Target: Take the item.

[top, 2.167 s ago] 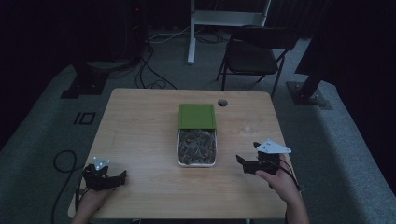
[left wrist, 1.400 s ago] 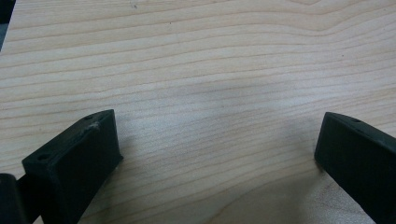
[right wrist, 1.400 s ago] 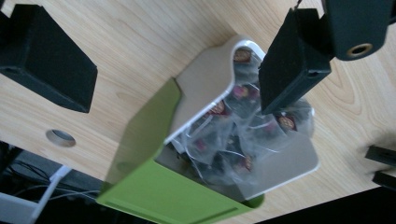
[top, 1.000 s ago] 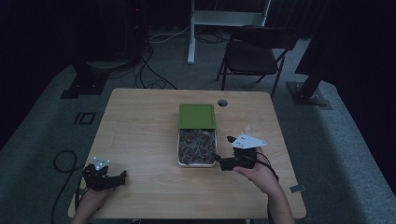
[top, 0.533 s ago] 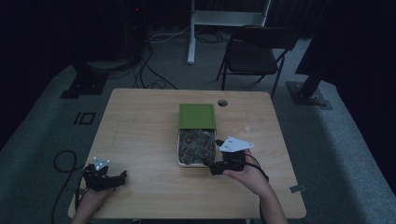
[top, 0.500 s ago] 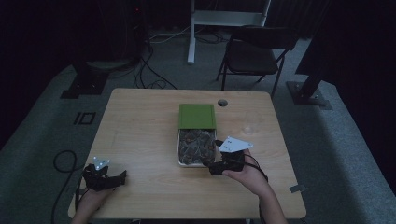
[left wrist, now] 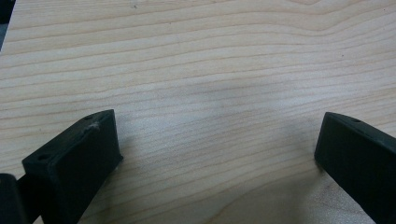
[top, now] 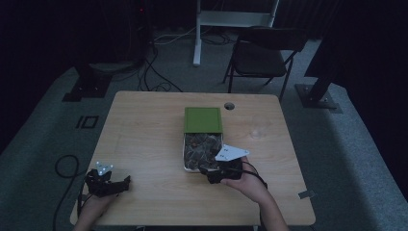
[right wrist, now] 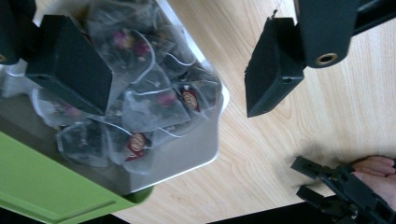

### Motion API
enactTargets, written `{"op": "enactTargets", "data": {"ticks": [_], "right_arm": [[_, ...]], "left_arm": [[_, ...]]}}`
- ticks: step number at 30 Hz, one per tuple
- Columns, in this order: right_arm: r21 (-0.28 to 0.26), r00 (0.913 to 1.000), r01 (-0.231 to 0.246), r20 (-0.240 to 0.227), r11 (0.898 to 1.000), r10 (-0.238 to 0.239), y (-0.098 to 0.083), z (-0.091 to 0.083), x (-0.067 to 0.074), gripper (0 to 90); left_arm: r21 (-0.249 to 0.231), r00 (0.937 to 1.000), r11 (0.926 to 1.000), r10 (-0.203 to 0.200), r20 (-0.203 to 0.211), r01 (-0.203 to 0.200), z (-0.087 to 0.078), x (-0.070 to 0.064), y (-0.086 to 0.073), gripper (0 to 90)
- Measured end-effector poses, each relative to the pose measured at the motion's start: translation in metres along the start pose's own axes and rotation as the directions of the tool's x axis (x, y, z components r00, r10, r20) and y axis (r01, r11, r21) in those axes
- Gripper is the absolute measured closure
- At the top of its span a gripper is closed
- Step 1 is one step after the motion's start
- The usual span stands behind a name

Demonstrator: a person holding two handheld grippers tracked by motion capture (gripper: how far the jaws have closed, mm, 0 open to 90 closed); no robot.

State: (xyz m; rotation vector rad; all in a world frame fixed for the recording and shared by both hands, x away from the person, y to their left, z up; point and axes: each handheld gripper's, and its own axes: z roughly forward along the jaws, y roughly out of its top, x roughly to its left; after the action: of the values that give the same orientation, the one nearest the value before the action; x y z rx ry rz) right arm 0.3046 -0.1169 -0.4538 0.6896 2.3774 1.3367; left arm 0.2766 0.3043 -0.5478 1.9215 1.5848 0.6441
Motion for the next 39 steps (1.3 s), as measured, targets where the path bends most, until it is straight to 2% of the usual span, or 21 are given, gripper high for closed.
{"op": "enactTargets", "data": {"ticks": [5, 8, 9, 13, 19, 22, 24, 29, 35, 39], "right_arm": [[0.002, 0.9994, -0.02, -0.026, 1.0, 0.02, -0.002, 0.012, 0.007, 24.6], [0.002, 0.9994, -0.014, -0.033, 1.0, 0.014, -0.005, 0.018, 0.009, 26.2], [0.008, 0.9994, -0.006, -0.034, 1.0, 0.006, -0.006, 0.02, 0.011, 30.3], [0.02, 0.9985, 0.033, -0.045, 0.999, -0.032, -0.007, 0.025, 0.016, 33.2], [0.042, 0.9967, 0.067, -0.049, 0.997, -0.065, -0.008, 0.032, 0.018, 44.1], [0.065, 0.997, 0.062, -0.05, 0.996, -0.059, -0.01, 0.035, 0.019, 49.0], [0.073, 0.9979, 0.048, -0.048, 0.996, -0.044, -0.011, 0.037, 0.019, 55.8], [0.07, 0.999, 0.006, -0.045, 0.998, -0.002, -0.012, 0.041, 0.018, 62.9], [0.079, 0.9992, 0.011, -0.04, 0.997, -0.008, -0.013, 0.047, 0.02, 63.2], [0.087, 0.9996, -0.001, -0.026, 0.996, 0.003, -0.013, 0.053, 0.019, 65.0]], "left_arm": [[0.0, 1.0, 1.0, -0.001, 0.0, 0.001, 0.0, 0.0, 0.0, 0.5], [-0.001, 1.0, 1.0, 0.0, 0.0, 0.0, 0.0, 0.0, 0.0, 0.5], [0.0, 1.0, 1.0, 0.0, 0.0, 0.0, 0.0, 0.0, 0.0, 0.5], [0.0, 1.0, 1.0, 0.0, 0.0, 0.0, 0.0, 0.0, 0.0, 0.5], [-0.002, 1.0, 1.0, 0.0, 0.0, 0.0, 0.0, 0.0, 0.0, 0.5], [-0.002, 1.0, 1.0, 0.0, 0.0, 0.0, 0.0, 0.0, 0.0, 0.5], [-0.002, 1.0, 1.0, 0.0, 0.0, 0.0, 0.0, 0.0, 0.0, 0.5], [-0.001, 1.0, 1.0, 0.0, 0.0, 0.0, 0.0, 0.0, 0.0, 0.5], [-0.002, 1.0, 1.0, 0.0, 0.0, 0.0, 0.0, 0.0, 0.0, 0.5], [-0.001, 1.0, 1.0, 0.001, 0.0, -0.001, 0.0, 0.0, 0.0, 0.5]]}}
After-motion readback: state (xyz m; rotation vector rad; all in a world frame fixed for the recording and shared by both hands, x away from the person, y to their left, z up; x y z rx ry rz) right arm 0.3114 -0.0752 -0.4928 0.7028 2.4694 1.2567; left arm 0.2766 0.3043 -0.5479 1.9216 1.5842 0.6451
